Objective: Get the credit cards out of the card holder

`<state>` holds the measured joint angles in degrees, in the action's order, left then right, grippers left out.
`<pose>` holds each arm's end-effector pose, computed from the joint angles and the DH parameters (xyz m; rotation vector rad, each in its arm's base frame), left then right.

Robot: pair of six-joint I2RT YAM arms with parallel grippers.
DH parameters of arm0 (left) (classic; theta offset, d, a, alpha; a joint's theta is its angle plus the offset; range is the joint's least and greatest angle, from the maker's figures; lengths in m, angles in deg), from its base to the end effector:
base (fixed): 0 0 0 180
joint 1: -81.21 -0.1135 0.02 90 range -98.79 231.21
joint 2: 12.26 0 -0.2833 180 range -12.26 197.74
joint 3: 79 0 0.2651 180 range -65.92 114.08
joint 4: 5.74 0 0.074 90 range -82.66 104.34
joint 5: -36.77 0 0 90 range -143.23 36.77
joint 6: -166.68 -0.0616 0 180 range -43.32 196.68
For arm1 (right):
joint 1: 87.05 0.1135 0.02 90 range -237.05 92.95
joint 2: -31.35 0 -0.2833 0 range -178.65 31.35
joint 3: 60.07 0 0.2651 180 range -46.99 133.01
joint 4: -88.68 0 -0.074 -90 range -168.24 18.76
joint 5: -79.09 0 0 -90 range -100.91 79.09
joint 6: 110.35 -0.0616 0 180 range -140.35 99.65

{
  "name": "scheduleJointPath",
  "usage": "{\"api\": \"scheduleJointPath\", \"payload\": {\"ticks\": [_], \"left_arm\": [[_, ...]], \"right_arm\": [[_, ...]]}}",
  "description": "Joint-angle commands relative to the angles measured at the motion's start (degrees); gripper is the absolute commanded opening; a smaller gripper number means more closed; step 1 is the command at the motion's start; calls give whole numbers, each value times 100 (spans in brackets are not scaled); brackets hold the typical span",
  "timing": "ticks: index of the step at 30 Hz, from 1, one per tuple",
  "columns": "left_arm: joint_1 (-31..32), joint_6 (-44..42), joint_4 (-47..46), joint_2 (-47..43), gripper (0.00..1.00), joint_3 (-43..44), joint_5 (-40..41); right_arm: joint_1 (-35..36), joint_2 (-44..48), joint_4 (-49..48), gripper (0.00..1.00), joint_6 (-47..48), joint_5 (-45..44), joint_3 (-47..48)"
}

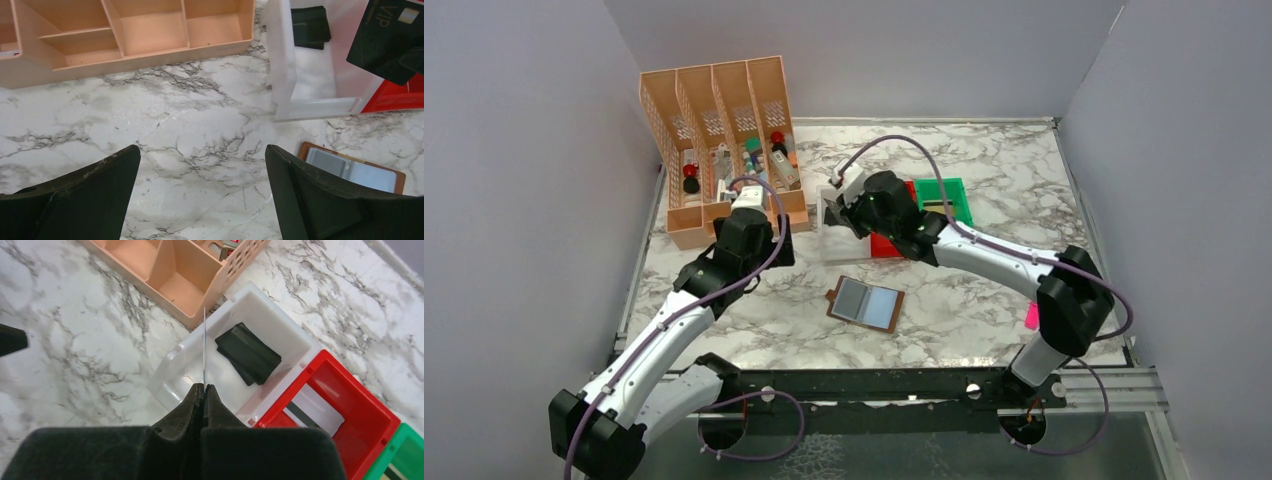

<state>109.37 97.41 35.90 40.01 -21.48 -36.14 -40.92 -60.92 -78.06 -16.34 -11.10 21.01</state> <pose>0.2004 -0.0867 0.2830 -0.0238 2.1779 -0.1570 0.2876 0.2988 0.2890 -0.8575 1.8382 0.4661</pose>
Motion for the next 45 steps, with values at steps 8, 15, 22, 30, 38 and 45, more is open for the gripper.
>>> {"api": "scheduleJointPath", "payload": {"ticks": [8,15,22,30,38,45], "left_arm": [[-45,133,176,-974,99,19,959],[-45,107,93,-1059,99,-43,866],[-56,63,97,-980,99,-23,787],[-118,54,84,-985,99,-26,793],[-153,36,93,-992,99,-27,775],[-175,34,85,-1027,99,-37,808]], "right_arm": [[432,-1413,-217,1,2556,-2146,847],[441,-1927,-302,1,3283,-2203,1086],[441,-2361,-147,1,3526,-2276,1383],[436,-2734,-317,1,3715,-2366,1434],[432,-3006,-446,3,3567,-2374,1556],[432,-2908,-222,12,3124,-2193,1529]]}}
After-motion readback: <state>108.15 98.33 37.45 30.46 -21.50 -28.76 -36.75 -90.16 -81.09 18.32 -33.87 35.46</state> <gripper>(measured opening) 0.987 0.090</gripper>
